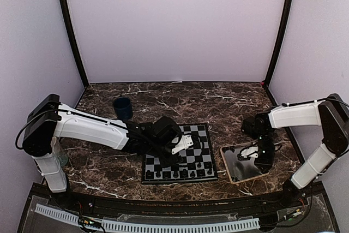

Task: Set up the chess pieces on the board
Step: Pick up the pawn from the storage box.

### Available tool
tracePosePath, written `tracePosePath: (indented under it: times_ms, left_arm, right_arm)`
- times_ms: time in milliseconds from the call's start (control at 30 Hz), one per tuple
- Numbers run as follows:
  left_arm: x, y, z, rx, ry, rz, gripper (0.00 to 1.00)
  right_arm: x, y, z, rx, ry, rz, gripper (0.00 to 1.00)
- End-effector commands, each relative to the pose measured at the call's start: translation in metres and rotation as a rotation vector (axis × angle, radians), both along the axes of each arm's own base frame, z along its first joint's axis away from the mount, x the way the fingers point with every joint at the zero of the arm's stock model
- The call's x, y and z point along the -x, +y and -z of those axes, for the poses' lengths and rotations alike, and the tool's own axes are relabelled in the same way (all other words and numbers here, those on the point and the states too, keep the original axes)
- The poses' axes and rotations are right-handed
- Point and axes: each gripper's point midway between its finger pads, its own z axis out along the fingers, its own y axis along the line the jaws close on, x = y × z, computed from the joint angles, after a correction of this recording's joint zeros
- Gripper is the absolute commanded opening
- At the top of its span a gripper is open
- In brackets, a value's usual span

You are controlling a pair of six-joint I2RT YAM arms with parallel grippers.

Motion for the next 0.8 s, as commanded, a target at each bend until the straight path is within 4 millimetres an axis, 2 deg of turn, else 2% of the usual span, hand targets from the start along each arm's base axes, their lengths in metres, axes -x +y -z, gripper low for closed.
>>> tracePosePath:
  times_ms: [0, 167, 333, 433, 600, 767]
  left_arm:
    - [-0.001, -0.004, -0.007, -0.005, -0.017, 0.012, 0.47]
    - [-0.001, -0.003, -0.007, -0.009, -0.019, 0.011, 0.47]
    - [-0.001, -0.003, -0.007, -0.011, -0.022, 0.011, 0.47]
    - [-0.001, -0.003, -0.007, -0.009, -0.022, 0.013, 0.47]
    - [-0.001, -0.003, -0.007, -0.011, -0.021, 0.013, 0.47]
    - [-0.002, -0.002, -0.005, -0.016, -0.024, 0.009, 0.47]
  right_arm:
    - [0.002, -0.006, 0.008, 0.022, 0.009, -0.017, 0.23]
    - [0.009, -0.015, 0.019, 0.052, 0.017, -0.039, 0.16]
    - [0.008, -0.009, 0.019, 0.006, -0.001, -0.036, 0.09]
    - [-0.008, 0.010, 0.008, -0.077, -0.049, -0.022, 0.06]
    - [-0.042, 0.054, -0.015, -0.272, -0.144, -0.003, 0.06]
    - [-0.072, 0.094, -0.026, -0.441, -0.200, 0.002, 0.06]
